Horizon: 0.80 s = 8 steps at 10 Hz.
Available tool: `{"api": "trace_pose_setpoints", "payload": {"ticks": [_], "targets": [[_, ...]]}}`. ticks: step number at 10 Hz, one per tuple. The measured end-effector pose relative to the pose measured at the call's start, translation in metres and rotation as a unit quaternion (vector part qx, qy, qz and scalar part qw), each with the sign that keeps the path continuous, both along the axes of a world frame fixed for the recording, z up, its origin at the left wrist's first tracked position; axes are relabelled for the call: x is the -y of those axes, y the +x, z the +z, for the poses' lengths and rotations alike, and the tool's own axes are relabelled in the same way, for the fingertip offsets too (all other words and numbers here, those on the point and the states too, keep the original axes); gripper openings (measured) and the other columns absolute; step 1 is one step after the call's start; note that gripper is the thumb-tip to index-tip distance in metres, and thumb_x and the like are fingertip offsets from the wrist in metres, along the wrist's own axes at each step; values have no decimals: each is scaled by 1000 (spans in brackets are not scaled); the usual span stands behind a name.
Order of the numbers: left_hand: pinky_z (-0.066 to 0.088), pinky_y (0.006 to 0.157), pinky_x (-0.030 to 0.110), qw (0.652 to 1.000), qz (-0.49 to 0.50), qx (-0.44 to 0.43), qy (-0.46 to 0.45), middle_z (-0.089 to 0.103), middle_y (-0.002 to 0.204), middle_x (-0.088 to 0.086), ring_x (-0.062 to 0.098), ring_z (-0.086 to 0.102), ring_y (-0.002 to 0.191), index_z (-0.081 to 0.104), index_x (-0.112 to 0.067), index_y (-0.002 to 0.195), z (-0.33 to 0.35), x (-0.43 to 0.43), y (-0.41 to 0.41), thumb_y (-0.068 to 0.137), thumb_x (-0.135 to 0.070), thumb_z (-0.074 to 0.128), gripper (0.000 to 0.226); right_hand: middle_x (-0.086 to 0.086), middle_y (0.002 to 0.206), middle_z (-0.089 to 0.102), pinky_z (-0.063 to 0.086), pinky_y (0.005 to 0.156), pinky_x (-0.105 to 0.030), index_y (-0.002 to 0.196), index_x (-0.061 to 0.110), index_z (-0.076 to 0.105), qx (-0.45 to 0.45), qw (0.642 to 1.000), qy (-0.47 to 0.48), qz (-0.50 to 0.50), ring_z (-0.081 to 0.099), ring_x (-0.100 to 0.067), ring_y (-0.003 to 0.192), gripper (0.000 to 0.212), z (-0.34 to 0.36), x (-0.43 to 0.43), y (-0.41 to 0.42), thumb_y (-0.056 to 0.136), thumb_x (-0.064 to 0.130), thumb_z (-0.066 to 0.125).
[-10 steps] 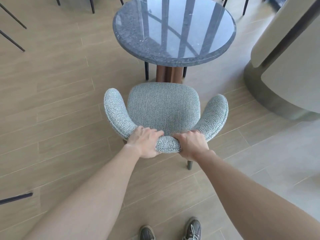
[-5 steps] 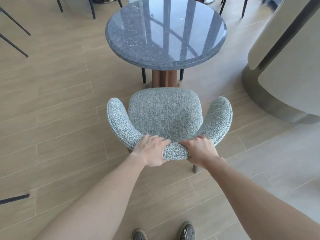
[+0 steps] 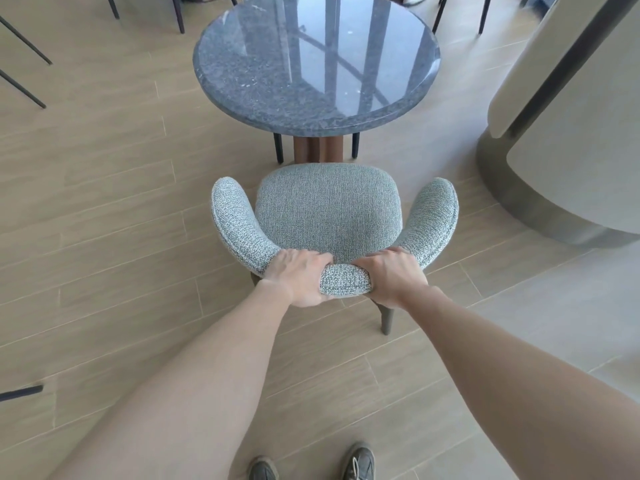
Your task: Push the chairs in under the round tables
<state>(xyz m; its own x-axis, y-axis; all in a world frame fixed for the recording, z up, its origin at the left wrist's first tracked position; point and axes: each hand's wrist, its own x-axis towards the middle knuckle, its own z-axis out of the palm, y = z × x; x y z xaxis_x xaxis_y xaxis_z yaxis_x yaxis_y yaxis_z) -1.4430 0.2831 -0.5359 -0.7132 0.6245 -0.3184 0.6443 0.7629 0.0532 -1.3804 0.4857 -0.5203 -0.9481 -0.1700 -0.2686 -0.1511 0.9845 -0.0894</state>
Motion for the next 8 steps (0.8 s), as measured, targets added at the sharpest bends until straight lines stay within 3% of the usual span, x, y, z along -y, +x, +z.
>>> {"api": "trace_pose_setpoints", "payload": {"ticks": [2,4,5,6,7,8], "targets": [[55,103,47,1000,-1,11,-17,73,106,2,27,71,101,58,-19,137,1,14,39,91,-61,76,65,12,123,74,36,123,-41,145,41,62,21,999,-9,36,68,-18,123,52,-3,11,32,95,36,74],[54,101,44,1000,-15,-17,3,71,122,1,24,70,110,54,-23,142,-7,21,43,89,-72,71,75,14,126,74,35,122,-39,146,42,60,-8,999,-14,39,69,-17,123,56,-11,11,37,92,38,77],[50,107,43,999,-2,4,38,68,135,-2,22,67,121,52,-27,144,-3,27,45,80,-89,63,90,13,133,71,34,125,-41,148,39,56,16,999,-26,39,66,-17,128,72,-11,11,37,85,59,82],[48,112,43,987,70,57,136,67,142,-7,18,66,128,56,-31,142,6,42,50,86,-92,47,82,7,149,65,35,125,-45,157,32,47,55,996,-65,4,61,-21,138,100,0,15,37,75,82,75],[48,116,44,883,231,132,387,65,146,-2,18,63,132,57,-29,143,42,46,55,88,-88,47,81,-1,155,60,44,122,-48,157,19,47,6,922,-356,-151,59,-20,140,99,42,26,38,85,85,62],[47,114,25,684,255,96,677,59,151,3,20,60,138,54,-35,140,97,46,59,84,-95,47,83,0,148,65,45,122,-48,146,27,55,-195,790,-565,-135,59,-17,142,74,102,34,39,92,78,60]]}}
